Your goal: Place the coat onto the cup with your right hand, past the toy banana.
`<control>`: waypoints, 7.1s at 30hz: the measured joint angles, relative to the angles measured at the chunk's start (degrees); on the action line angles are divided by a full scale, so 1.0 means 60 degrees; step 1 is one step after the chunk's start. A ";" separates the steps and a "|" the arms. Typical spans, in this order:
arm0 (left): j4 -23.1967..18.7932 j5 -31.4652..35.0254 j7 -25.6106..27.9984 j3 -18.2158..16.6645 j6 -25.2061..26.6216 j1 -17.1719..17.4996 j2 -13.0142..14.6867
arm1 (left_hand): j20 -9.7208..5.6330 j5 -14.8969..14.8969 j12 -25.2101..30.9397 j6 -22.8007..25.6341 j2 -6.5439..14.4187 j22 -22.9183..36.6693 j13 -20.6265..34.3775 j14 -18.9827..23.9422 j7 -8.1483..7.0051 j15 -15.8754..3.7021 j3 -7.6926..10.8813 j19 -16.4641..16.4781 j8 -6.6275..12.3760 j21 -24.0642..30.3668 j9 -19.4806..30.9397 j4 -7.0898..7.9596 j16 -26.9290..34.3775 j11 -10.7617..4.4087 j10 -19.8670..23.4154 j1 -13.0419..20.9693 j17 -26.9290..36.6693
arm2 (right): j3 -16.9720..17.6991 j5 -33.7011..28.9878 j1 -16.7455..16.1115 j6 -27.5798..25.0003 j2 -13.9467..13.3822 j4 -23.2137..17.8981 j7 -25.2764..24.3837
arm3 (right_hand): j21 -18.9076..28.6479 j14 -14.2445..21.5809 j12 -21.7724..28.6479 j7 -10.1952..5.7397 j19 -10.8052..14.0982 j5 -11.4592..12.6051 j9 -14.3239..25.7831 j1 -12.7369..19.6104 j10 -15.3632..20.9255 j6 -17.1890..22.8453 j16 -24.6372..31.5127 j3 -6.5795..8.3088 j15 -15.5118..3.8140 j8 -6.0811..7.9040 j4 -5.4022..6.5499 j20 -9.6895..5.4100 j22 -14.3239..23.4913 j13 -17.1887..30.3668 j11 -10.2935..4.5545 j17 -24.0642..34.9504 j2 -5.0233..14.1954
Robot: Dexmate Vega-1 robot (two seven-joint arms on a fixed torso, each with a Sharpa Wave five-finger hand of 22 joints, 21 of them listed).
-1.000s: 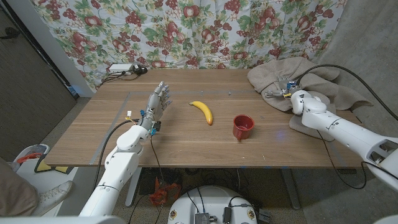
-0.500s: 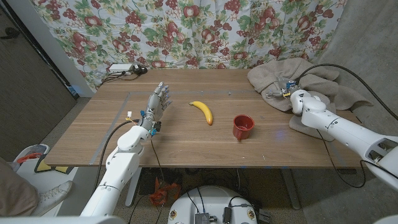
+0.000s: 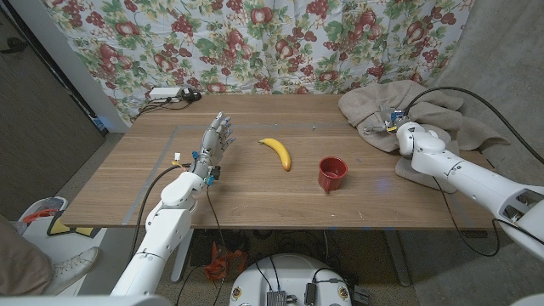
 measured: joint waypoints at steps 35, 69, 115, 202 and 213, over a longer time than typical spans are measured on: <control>0.0280 -0.0086 -0.0125 0.0033 -0.0277 -0.0092 -0.0035 | 0.0000 0.0000 0.0000 0.0035 0.0001 0.0000 0.0000 0.0000 -0.0036 0.0000 -0.0029 0.0000 0.0056 0.0000 0.0000 -0.0029 0.0000 0.0000 0.0000 -0.0001 -0.0001 | 0.0221 0.0062 -0.0348 -0.0524 -0.0062 -0.0404 -0.0523 | 0.0209 0.1850 0.1375 -0.0171 0.1517 -0.0033 0.0469 0.2050 0.1720 0.1636 0.1123 0.0838 -0.0595 0.0555 -0.0207 -0.0730 0.0046 0.0826 -0.0596 0.0852 0.0532; 0.0293 -0.0100 -0.0063 0.0048 -0.0406 -0.0031 -0.0042 | 0.0000 0.0000 0.0000 0.0069 0.0046 0.0000 0.0000 0.0000 -0.0071 0.0000 -0.0027 0.0000 0.0055 0.0000 0.0000 -0.0027 0.0000 0.0000 0.0000 -0.0105 -0.0002 | 0.0290 0.0387 -0.0448 -0.0525 0.0051 -0.0318 -0.0729 | 0.1464 0.3344 0.3502 -0.0651 0.3030 0.0094 0.1447 0.4157 0.2081 0.2300 0.3240 0.0965 -0.0346 0.0653 -0.0103 -0.0790 0.0368 0.2512 -0.0924 0.2254 0.0667; 0.0092 -0.0097 0.0094 0.0087 -0.0538 0.0211 -0.0061 | 0.0000 0.0000 0.0000 0.0279 0.0072 0.0000 0.0000 0.0000 -0.0065 0.0000 -0.0053 0.0000 0.0055 0.0000 0.0000 -0.0053 0.0000 0.0000 0.0000 -0.0206 -0.0002 | 0.0254 0.0572 -0.0471 -0.0604 0.0039 -0.0426 -0.0744 | 0.3941 0.4862 0.5756 -0.0661 0.3462 0.1122 0.2934 0.4760 0.2847 0.4149 0.4132 0.0971 -0.0020 0.2140 -0.0110 -0.0732 0.0450 0.4599 -0.0803 0.5645 0.0064; -0.0022 -0.0179 0.0059 0.0177 -0.0862 0.0453 -0.0025 | 0.0000 0.0000 0.0000 0.0360 0.0071 0.0000 0.0000 0.0000 -0.0122 0.0000 -0.0094 0.0000 0.0054 0.0000 0.0000 -0.0094 0.0000 0.0000 0.0000 -0.0206 -0.0002 | 0.0682 0.0200 -0.1079 -0.0625 -0.0593 -0.1849 -0.0443 | 1.0261 0.8590 0.9957 -0.1271 0.3859 0.3114 0.6983 0.5525 0.5195 0.3924 0.8618 0.0293 -0.1508 0.6385 0.0042 -0.1685 0.4388 0.9171 -0.1760 0.9554 -0.0701; 0.0132 -0.0201 -0.0024 0.0235 -0.0932 0.0338 -0.0027 | 0.0000 0.0000 0.0000 0.0360 0.0033 0.0000 0.0000 0.0000 -0.0121 0.0000 -0.0093 0.0000 0.0054 0.0000 0.0000 -0.0093 0.0000 0.0000 0.0000 -0.0243 -0.0002 | 0.0897 0.0173 -0.1197 -0.0608 -0.0799 -0.2385 -0.0283 | 1.0407 0.8745 1.0139 -0.1663 0.3861 0.3115 0.6910 0.5523 0.5520 0.4317 0.8837 0.0292 -0.1734 0.6442 0.0043 -0.1685 0.4282 0.9173 -0.2191 0.9553 -0.0700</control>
